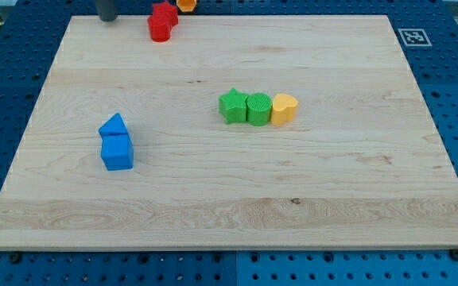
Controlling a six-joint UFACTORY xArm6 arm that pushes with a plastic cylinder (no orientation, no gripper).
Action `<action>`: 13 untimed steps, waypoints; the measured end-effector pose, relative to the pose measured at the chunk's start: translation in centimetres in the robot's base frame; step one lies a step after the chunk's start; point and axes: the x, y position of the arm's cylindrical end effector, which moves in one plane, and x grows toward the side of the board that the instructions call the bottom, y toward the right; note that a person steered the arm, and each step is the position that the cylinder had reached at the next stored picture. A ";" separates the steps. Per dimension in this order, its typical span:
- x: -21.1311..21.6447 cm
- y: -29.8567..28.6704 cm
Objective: Push the red star towards the top left corner of the board
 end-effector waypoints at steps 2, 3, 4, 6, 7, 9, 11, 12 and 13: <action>0.0 0.9; 0.4 0.8; 3.2 0.8; 8.6 10.0; 13.1 13.2; 6.2 23.3; 0.1 23.7; 0.1 22.9; 0.1 17.1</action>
